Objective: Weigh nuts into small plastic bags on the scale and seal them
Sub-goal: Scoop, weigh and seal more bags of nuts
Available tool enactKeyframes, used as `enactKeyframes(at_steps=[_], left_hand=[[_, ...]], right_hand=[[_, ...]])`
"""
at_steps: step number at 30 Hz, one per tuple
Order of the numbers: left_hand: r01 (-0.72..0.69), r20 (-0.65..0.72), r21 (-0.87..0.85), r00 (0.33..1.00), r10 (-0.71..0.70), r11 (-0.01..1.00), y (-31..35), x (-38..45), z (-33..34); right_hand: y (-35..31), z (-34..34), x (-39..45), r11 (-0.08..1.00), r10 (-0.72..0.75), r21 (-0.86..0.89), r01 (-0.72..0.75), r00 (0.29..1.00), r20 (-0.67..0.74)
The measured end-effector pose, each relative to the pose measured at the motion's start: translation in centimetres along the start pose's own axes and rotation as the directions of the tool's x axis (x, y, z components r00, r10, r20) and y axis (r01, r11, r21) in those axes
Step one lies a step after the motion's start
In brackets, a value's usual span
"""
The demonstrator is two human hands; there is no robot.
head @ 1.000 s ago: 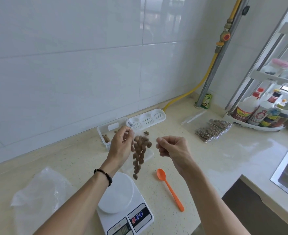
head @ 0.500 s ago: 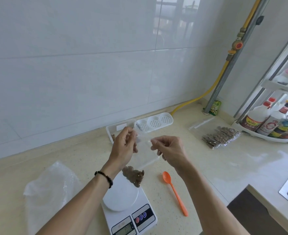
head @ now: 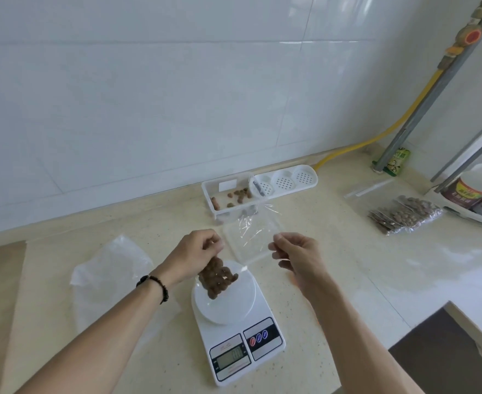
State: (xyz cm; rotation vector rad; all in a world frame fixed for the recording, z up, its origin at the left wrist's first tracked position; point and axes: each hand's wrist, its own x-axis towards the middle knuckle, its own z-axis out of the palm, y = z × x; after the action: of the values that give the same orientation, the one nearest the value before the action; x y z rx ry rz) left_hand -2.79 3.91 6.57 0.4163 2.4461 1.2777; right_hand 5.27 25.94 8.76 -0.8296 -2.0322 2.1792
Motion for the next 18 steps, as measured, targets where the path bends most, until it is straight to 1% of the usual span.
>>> enactKeyframes(at_steps=[3,5,8,11,12,15,18], left_hand=[[-0.045,-0.006,0.115,0.999,0.046,0.992,-1.2,0.4,1.4],[-0.063,-0.001,0.153,0.998,0.064,0.986,-1.8,0.8,2.5],[-0.049,-0.017,0.191,0.998,0.054,0.98,-2.5,1.3,4.0],[-0.034,-0.052,0.223,0.998,0.047,0.974,-3.0,1.6,5.3],[-0.04,-0.062,0.262,0.996,0.058,0.964,-3.2,1.6,5.6],[-0.01,-0.097,0.423,0.994,0.056,0.906,-3.7,0.9,6.2],[0.003,-0.155,0.527,0.983,0.093,0.85,-4.1,-1.4,6.4]], right_hand=[[2.6,-0.6,0.3,0.992,0.038,-0.115,-0.047,0.997,-0.072],[4.1,-1.1,0.6,0.978,0.046,-0.197,-0.066,0.994,-0.104],[5.5,-1.8,1.3,0.941,0.039,-0.328,-0.086,0.988,-0.147],[6.1,-2.3,1.9,0.892,0.02,-0.444,-0.087,0.988,-0.154],[6.2,-2.5,2.0,0.872,0.013,-0.482,-0.083,0.989,-0.146],[6.4,-3.0,1.8,0.781,-0.049,-0.624,-0.034,0.992,-0.116],[6.9,-3.3,0.6,0.631,-0.164,-0.773,0.069,0.985,-0.047]])
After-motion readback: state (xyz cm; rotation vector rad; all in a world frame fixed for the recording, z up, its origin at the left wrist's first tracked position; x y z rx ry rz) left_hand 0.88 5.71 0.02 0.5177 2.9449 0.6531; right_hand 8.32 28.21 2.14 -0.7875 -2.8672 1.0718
